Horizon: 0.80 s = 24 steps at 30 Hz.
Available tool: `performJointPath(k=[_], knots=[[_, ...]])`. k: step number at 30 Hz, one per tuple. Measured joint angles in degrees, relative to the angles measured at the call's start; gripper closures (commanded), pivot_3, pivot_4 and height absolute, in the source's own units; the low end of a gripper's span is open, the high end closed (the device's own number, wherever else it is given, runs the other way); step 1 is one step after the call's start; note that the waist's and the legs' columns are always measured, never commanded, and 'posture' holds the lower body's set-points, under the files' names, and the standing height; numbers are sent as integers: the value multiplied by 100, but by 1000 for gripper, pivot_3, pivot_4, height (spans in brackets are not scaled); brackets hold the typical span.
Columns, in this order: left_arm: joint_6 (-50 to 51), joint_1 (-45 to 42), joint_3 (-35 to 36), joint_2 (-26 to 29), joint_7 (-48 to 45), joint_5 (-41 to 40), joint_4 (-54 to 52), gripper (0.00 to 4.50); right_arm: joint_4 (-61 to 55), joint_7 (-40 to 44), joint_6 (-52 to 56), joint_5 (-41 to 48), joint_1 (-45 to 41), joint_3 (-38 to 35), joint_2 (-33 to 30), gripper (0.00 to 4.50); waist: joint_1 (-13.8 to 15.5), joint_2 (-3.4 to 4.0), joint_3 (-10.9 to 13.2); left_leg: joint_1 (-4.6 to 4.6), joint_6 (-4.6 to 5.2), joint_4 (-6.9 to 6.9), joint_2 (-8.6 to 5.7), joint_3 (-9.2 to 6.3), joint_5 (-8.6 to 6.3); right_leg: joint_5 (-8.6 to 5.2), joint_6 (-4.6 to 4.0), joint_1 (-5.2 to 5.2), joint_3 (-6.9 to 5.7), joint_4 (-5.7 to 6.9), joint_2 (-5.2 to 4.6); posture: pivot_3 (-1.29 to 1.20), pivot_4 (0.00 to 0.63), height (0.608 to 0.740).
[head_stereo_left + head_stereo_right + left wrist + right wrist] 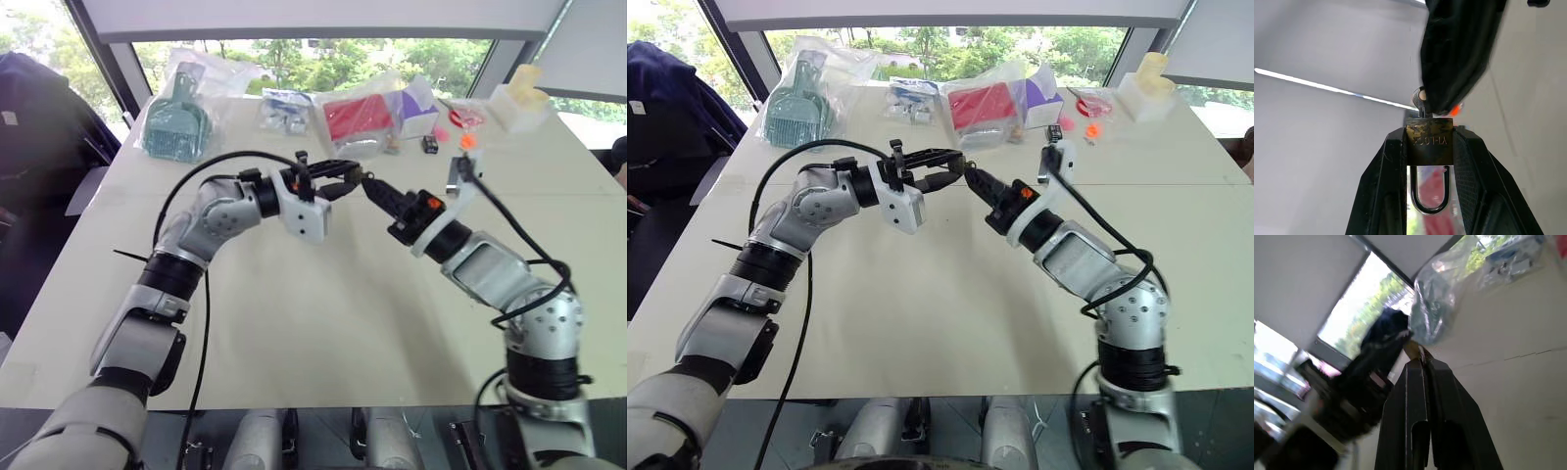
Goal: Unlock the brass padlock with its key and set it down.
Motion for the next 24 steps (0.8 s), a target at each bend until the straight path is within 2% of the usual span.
performJointPath(k=[3, 6, 12, 22, 24], knots=[[154, -174, -4, 27, -388, -415, 63, 3797, 1, 680, 178, -412, 44, 118, -364, 1449, -5, 2, 0, 3, 9, -1, 3, -2, -5, 1, 4, -2, 0, 4, 3, 0, 150, 735], [159, -174, -35, 29, -595, -609, 60, 3797, 1, 1170, 240, -824, 44, 161, -540, 52, 2, 2, 0, 3, 9, 0, 3, -2, -5, 1, 4, -1, 0, 4, 3, 0, 150, 735], [213, 78, -95, 29, -854, -835, -188, 3797, 53, 1673, 157, -1356, -29, 174, -460, 52, 18, 2, 0, 2, 10, 5, 1, -3, -5, 2, 3, 2, 0, 2, 0, 0, 150, 735], [253, 186, -126, -8, -946, -848, -505, 3797, 266, 1894, 134, -1559, -210, 44, -172, 52, 15, 2, 0, 2, 8, 5, 0, -4, -4, 2, 3, 2, 0, 3, 0, 0, 150, 735], [277, 186, -126, -11, -945, -848, -505, 3797, 269, 1899, 141, -1556, -211, 21, -80, 586, 12, 2, 0, 2, 8, 5, 0, -4, -4, 2, 3, 2, 0, 3, 1, 0, 150, 735]])
